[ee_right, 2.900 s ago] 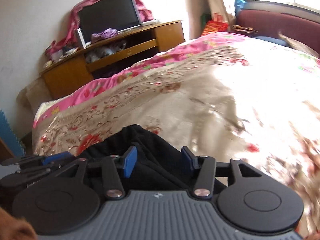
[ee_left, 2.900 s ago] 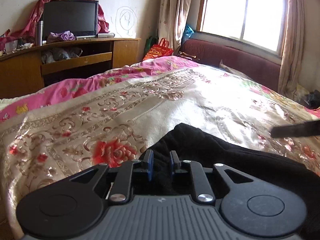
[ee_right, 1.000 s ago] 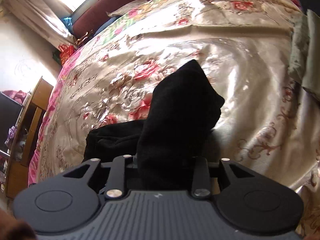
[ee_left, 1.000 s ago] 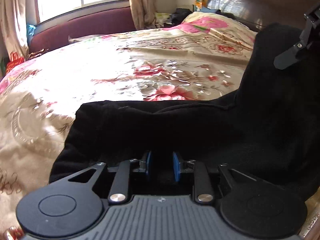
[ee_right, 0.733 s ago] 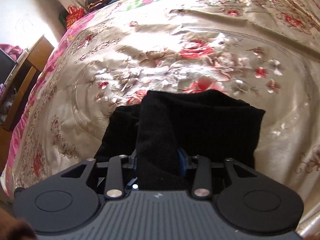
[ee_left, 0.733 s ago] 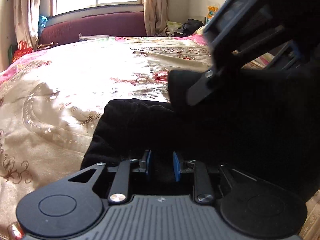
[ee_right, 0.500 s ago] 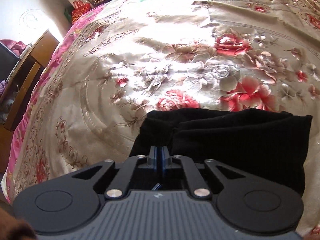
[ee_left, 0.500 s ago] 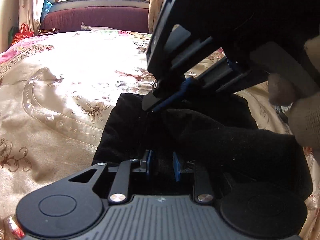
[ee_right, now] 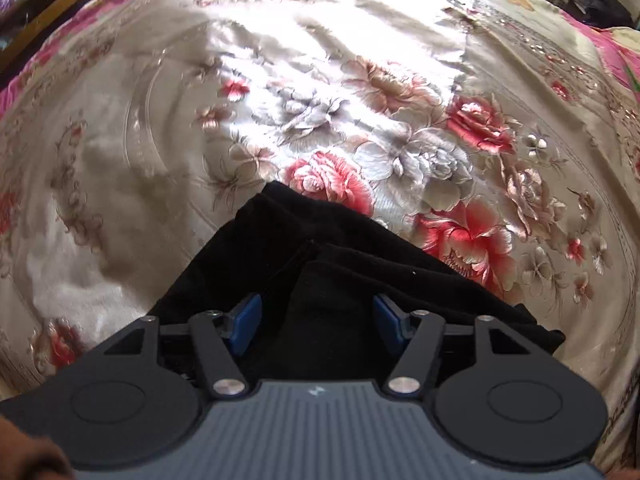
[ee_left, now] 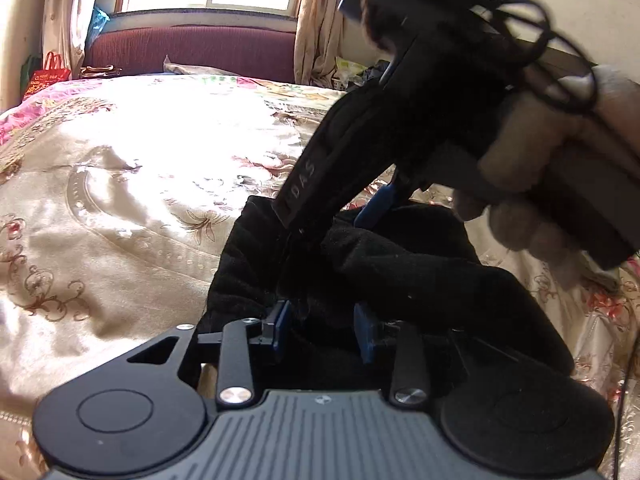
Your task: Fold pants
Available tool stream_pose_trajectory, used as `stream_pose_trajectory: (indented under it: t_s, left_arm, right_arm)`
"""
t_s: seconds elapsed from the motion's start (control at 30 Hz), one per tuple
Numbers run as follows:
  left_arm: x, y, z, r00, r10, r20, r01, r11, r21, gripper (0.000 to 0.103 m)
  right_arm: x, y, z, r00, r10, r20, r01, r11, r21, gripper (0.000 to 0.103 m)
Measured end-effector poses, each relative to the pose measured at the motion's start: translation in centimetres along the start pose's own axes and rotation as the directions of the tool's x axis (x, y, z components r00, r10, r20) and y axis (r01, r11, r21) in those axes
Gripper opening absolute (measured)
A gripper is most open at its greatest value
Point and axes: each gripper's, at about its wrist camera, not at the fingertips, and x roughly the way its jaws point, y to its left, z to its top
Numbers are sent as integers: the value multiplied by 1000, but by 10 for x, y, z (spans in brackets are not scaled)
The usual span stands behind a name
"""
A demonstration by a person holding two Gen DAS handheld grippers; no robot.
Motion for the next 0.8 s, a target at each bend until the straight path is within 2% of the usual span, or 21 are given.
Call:
stream_pose_trajectory:
  t_s: [0.03, 0.1, 0.17, 0.3, 0.37, 0.47, 0.6, 0.67, 0.73, 0.77, 0.8]
  left_arm:
    - [-9, -4, -3, 1000, 0, 9, 0, 1000, 4, 55]
    - [-24, -14, -10, 1000, -16, 16, 16, 1000, 6, 62]
    - [-29, -28, -10, 1000, -23, 13, 23, 1000, 7, 63]
    - [-27, -67, -7, 996, 52, 68, -60, 990, 130, 70]
    - [-18, -78, -5, 994, 92, 54, -99, 983, 156, 70]
    - [-28, -86, -5, 995, 79, 63, -88, 984, 157, 71]
    - [-23, -89, -2, 990, 121, 66, -131, 975, 181, 71]
    - [-22, -94, -1, 993, 101, 66, -112, 974, 195, 71]
    - [-15, -100, -6, 984, 159, 75, -173, 951, 255, 71]
    - [-9, -101, -9, 978, 198, 68, -209, 938, 277, 68]
    - [-3, -97, -12, 976, 211, 59, -219, 934, 281, 59]
  right_arm:
    - [5, -2, 1, 1000, -4, -19, 4, 1000, -16, 45]
    - [3, -11, 2, 1000, 14, -27, -14, 1000, -7, 40]
    - [-3, -20, 0, 999, 48, -15, -48, 999, 25, 34]
    - [-9, -26, -9, 996, 82, 24, -83, 994, 67, 33]
    - [-9, -27, -11, 995, 92, 32, -94, 993, 71, 33]
    - [-11, -33, -12, 993, 114, 43, -118, 989, 88, 33]
    - [-9, -40, -14, 987, 149, 57, -154, 983, 100, 34]
    - [-8, -43, -15, 985, 162, 61, -168, 979, 113, 34]
    - [-9, -45, -16, 982, 175, 68, -182, 976, 117, 34]
    - [-9, -46, -16, 981, 180, 70, -187, 975, 117, 34]
    - [-9, -47, -17, 980, 185, 73, -192, 974, 117, 34]
